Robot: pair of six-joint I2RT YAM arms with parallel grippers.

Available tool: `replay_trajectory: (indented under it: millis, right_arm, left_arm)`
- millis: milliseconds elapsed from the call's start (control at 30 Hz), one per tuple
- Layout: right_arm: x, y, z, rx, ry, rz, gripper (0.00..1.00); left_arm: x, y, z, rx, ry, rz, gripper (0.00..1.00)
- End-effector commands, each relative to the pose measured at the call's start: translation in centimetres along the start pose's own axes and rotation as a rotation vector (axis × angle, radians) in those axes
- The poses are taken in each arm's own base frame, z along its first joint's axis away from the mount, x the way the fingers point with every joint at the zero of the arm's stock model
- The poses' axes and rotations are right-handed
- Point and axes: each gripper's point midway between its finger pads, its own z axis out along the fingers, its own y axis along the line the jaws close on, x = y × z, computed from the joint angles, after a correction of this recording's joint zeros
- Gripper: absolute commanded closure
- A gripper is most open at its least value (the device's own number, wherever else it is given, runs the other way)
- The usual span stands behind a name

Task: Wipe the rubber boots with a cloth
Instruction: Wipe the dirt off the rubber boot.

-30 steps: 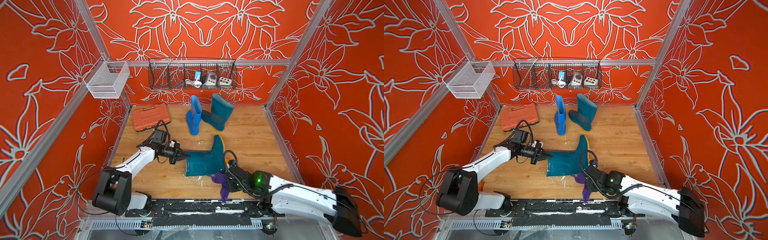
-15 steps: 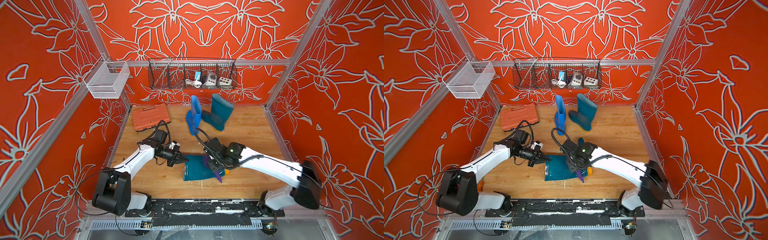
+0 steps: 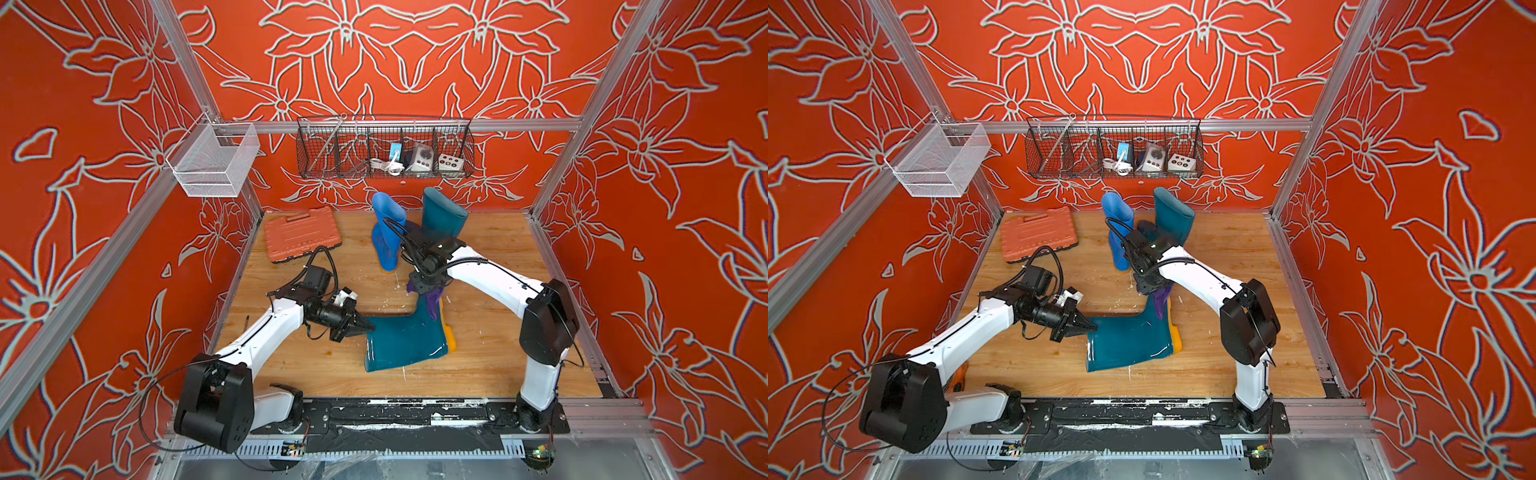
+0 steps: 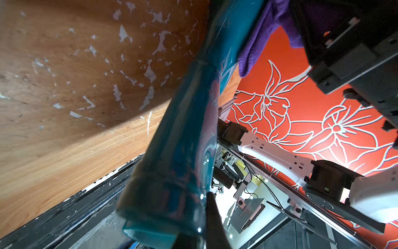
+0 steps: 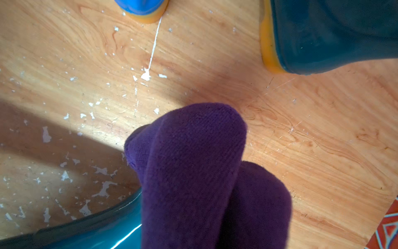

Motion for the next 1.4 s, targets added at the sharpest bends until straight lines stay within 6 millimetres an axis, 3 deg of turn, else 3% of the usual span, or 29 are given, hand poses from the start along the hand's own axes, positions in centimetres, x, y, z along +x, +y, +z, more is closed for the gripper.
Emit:
replay_trajectory:
  millis: [0,133,367,467,600,733,867,967,1067,1133,1233,1367]
  right_arm:
    - [0.7,-0.5,-0.5,0.022,0.012,-0.016,1.00]
    - [4.2,0.9,-1.5,-0.044,0.012,0.008,1.00]
    - [14.0,3.1,-1.6,-0.106,0.079,0.075,1.00]
    - [15.9,3.9,-2.1,-0.122,0.086,0.088,1.00]
    - [14.9,3.0,-2.6,-0.131,0.033,0.119,1.00]
    - [11.0,0.3,-1.9,-0.166,-0.002,0.182,1.00]
    - [7.6,-0.2,-0.7,-0.153,0.016,0.128,1.00]
    - [7.7,0.6,0.4,-0.172,0.072,0.128,1.00]
    - [8.7,1.6,-0.8,-0.210,0.048,0.132,1.00]
    - [9.9,1.1,-1.8,-0.205,0.036,0.143,1.00]
    - [11.3,-2.1,-3.5,-0.131,0.019,0.160,0.94]
    - [11.2,-7.3,-5.7,-0.054,-0.003,0.214,0.87]
  left_arm:
    - [0.5,-0.3,-0.1,0.021,0.016,-0.009,1.00]
    - [-0.2,-0.4,0.1,0.027,-0.001,-0.014,1.00]
    - [-0.6,-0.4,0.1,0.026,-0.009,-0.018,1.00]
    - [-0.6,-0.5,0.0,0.025,-0.011,-0.014,1.00]
    - [-0.5,-0.4,0.0,0.024,-0.013,-0.016,1.00]
    - [-0.3,-0.7,-0.2,0.028,-0.016,-0.020,1.00]
    - [-0.2,-0.8,-0.3,0.031,-0.015,-0.035,1.00]
    - [-0.2,-1.1,-0.4,0.025,-0.012,-0.040,1.00]
    - [-0.2,-1.5,-0.7,0.014,-0.014,-0.028,1.00]
    - [-0.2,-1.7,-0.8,0.009,-0.016,-0.018,1.00]
    - [-0.2,-1.4,-0.7,0.005,-0.014,-0.016,1.00]
    - [-0.3,-1.2,-0.6,0.002,-0.011,-0.015,1.00]
